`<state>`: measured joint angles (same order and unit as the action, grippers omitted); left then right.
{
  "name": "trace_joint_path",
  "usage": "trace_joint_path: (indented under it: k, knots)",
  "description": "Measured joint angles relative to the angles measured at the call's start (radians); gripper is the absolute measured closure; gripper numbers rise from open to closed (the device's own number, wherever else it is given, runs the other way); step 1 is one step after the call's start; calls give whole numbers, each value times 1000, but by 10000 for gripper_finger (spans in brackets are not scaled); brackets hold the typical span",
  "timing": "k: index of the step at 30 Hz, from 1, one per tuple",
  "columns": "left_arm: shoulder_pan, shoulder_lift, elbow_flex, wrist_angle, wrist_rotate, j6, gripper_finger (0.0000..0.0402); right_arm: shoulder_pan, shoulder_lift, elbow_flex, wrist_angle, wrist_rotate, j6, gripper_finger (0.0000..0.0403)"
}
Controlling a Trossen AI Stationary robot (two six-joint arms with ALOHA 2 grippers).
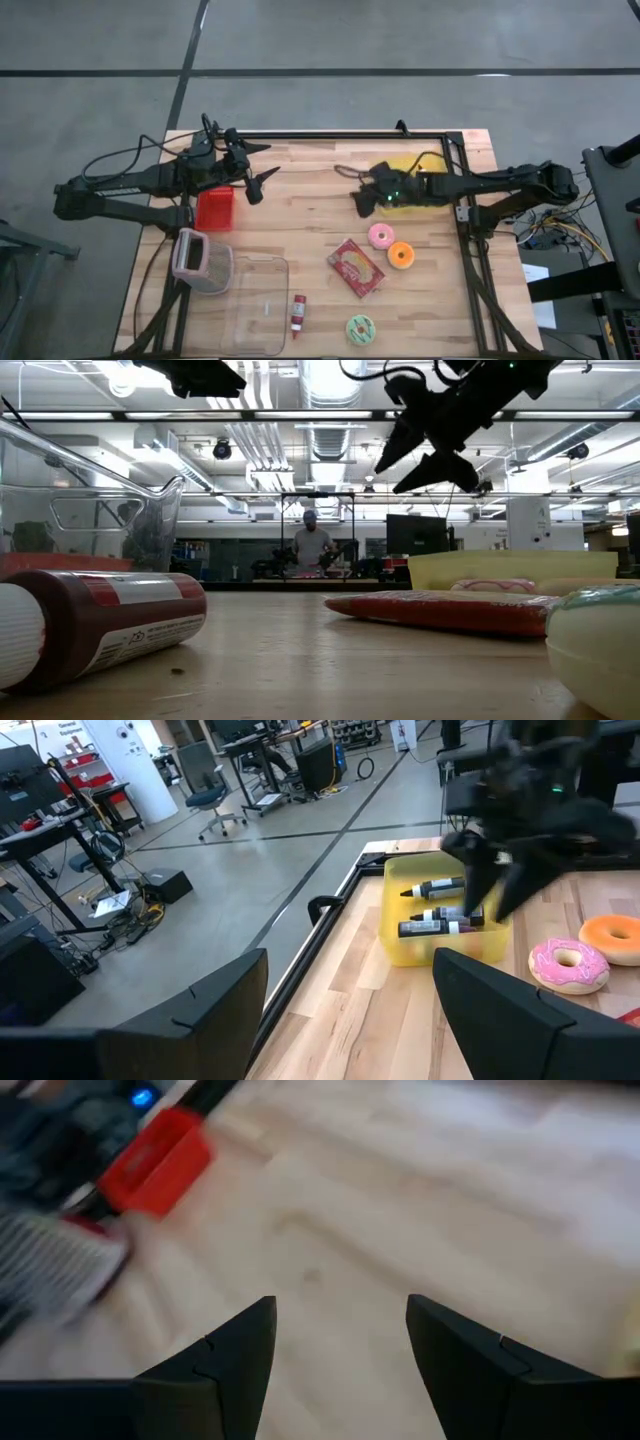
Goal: Pick & Place Food Item
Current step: Put the red food coloring bottle into the yellow bin
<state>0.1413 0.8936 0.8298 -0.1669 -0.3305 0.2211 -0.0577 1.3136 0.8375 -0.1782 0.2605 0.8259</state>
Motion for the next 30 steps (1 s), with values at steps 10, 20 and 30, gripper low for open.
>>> trace_joint_path:
  k: [10, 20, 30]
  knots:
    - [0, 0, 0, 0, 0, 0, 113, 167, 126, 5, 227, -34, 39, 181]
    - [0, 0, 0, -3, 0, 0, 113, 265, 293, 32, 365, -64, -118, 181]
    - [0, 0, 0, -7, 0, 0, 113, 363, 455, 124, 455, -78, -290, 181]
